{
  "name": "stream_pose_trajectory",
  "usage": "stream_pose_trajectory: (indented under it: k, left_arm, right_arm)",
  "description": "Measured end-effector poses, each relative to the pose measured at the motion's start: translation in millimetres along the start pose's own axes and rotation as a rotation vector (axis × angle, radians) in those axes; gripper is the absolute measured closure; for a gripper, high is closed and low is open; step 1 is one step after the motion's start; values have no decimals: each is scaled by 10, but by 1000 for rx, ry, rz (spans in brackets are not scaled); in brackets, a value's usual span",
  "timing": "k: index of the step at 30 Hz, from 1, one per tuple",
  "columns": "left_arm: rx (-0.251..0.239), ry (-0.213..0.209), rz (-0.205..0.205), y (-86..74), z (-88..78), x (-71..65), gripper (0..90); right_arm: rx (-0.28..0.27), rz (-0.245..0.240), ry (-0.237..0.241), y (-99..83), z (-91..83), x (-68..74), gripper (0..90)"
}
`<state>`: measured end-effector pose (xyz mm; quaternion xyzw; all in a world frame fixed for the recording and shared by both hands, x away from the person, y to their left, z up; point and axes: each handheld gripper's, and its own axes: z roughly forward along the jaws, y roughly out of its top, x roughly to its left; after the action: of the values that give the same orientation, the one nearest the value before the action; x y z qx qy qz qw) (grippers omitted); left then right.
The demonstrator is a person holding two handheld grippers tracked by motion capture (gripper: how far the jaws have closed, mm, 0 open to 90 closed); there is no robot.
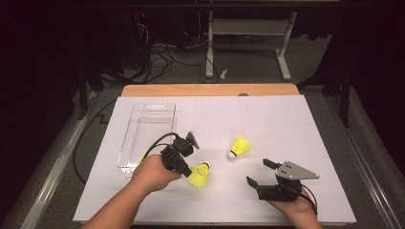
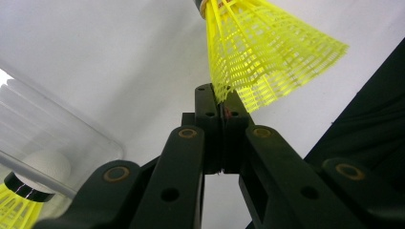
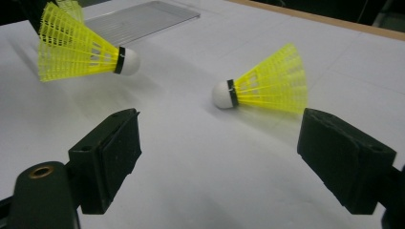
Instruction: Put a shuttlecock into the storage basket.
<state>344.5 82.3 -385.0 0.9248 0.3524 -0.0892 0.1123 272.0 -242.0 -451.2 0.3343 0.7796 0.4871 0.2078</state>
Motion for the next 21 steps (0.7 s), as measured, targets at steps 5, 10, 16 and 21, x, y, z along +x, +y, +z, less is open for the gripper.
stream_pose_trajectory:
  k: [5, 10, 16, 21]
  left_arm:
    - [-2, -2, 5, -5, 0, -3, 894]
    - [-4, 0, 4, -4, 14, -20, 894]
    - [5, 3, 2, -10, 44, -28, 893]
    - [6, -2, 1, -8, 40, -22, 891]
  right_arm:
    - [-32, 14, -22, -61, -132, -78, 146]
    - [-61, 18, -29, -120, -203, -123, 105]
    - [-77, 26, -40, -142, -250, -123, 30]
    - [-92, 28, -57, -149, -241, -104, 0]
